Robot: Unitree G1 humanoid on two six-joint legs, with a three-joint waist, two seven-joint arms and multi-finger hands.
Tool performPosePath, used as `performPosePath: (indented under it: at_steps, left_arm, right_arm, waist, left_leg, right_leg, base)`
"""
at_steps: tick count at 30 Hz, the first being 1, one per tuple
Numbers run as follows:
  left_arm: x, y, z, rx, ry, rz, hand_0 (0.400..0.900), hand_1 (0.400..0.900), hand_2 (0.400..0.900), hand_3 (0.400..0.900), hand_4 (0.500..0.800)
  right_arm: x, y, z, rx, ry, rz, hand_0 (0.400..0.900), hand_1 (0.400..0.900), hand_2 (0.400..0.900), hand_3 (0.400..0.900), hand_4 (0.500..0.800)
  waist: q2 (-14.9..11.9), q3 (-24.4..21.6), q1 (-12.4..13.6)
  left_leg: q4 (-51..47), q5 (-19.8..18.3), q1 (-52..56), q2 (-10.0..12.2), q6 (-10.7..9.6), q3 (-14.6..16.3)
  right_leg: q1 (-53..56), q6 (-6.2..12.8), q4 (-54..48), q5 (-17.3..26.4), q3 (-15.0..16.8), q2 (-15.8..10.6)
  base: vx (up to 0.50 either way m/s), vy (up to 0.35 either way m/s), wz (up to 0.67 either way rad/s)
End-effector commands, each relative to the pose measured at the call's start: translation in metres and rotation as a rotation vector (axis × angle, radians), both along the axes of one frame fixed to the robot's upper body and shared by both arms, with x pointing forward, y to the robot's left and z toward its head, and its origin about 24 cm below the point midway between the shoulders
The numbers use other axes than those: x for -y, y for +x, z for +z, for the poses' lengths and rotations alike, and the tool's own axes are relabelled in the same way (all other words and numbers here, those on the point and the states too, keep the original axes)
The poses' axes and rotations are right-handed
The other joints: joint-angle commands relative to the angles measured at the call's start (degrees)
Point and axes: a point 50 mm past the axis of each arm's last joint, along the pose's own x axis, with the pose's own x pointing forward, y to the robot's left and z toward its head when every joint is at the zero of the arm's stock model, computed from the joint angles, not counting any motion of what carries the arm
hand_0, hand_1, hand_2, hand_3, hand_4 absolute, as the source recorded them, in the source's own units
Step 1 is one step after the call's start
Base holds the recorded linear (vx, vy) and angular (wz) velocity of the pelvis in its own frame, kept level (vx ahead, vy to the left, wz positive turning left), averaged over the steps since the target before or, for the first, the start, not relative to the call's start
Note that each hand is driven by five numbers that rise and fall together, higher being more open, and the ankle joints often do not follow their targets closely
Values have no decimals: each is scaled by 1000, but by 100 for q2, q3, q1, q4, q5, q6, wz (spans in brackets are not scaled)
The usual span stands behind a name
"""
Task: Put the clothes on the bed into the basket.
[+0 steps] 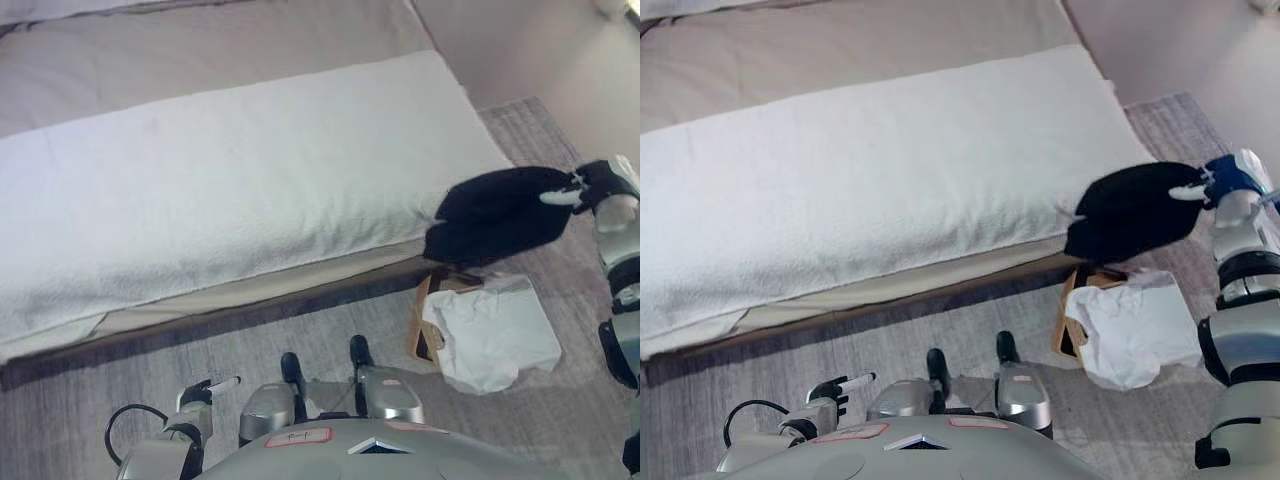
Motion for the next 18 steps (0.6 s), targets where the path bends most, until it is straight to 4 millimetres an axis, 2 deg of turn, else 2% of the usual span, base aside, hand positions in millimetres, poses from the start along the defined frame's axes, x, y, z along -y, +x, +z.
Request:
performPosePath:
  at_steps: [1,9,18]
  left_arm:
    - [-14,-22,1,-104,52,-50,900,900,900,900,800]
    - [-19,-20,2,-108,58,-67,900,900,900,900,800]
    - [-21,-12,4,-89,68,-77,900,900,900,900,800]
  right_arm:
    - [31,-11,49,122,-115,-59,400,400,400,400,500]
    - [65,-59,25,49,-59,-249,400,400,400,400,500]
    - [74,-73,23,22,-63,-296,400,400,400,400,500]
  waist:
    - [-101,-484,-28]
    - [12,-554,-221]
    - [231,-445,-365]
  left_leg:
    - [-25,-228,30,211,-192,-339]
    - [-25,-268,127,239,-196,-187]
    - [-25,-283,197,224,-197,-79]
  right_leg:
    - [-69,398,322,-75,-125,-374]
    - [-44,419,274,-57,7,-346]
    - [-90,398,342,-115,151,-323]
  base:
    - [-2,-16,-9]
    - [-13,-13,-13]
    - [-10,-5,-9]
